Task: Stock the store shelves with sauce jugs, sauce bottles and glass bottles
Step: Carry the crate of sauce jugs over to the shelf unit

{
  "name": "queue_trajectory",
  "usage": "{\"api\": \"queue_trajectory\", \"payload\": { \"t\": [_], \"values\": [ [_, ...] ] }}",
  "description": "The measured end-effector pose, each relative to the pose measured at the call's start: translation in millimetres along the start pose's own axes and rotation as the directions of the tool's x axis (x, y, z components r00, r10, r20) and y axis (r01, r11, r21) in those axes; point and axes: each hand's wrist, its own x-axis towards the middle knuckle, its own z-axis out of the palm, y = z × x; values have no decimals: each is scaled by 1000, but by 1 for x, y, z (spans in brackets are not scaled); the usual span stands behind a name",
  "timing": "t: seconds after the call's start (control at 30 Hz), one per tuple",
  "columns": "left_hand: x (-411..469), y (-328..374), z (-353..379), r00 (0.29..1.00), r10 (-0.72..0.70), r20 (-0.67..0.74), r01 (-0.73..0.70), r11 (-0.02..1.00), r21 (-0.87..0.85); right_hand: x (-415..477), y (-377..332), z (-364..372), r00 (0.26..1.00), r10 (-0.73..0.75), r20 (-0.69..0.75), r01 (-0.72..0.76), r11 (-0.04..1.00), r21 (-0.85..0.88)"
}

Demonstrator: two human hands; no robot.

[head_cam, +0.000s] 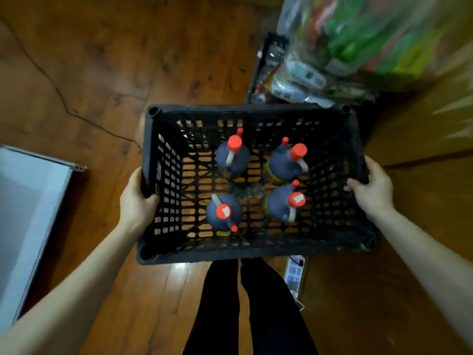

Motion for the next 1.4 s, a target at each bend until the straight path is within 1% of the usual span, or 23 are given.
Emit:
{"api": "queue_trajectory", "payload": {
  "t": [0.13,0.27,0.37,0.5,0.63,0.77,0.9,1.03,1.13,1.27,1.4],
  "values": [
    [-54,10,-66,993,-18,-113,14,999,-38,-34,-67,-23,987,-152,50,154,987,-39],
    [-110,5,-113,965,-84,-249,63,994,-94,-63,-127,-29,953,-273,133,282,958,-54],
    [-157,-6,-138,926,-173,-337,119,977,-174,-84,-165,-24,899,-377,222,397,916,-51],
    [-230,-39,-163,834,-313,-454,183,934,-308,-124,-210,-5,766,-511,389,562,827,-21],
    [-309,-81,-182,704,-473,-530,241,861,-448,-188,-251,25,602,-580,550,703,711,-19],
    [-393,-137,-190,561,-604,-566,252,776,-578,-276,-274,71,436,-613,659,815,580,1],
    [-478,-203,-195,394,-726,-564,255,676,-692,-382,-267,120,279,-615,738,891,452,40],
    [-562,-266,-202,257,-800,-542,250,597,-762,-490,-244,167,129,-595,793,932,346,109],
    [-617,-307,-205,147,-844,-516,241,537,-808,-566,-225,201,21,-549,835,947,278,159],
    [-681,-358,-199,0,-892,-451,245,437,-865,-663,-198,244,-109,-452,885,956,195,218],
    [-731,-404,-193,-141,-925,-352,177,326,-929,-758,-170,295,-256,-350,901,952,69,297]
  ]
}}
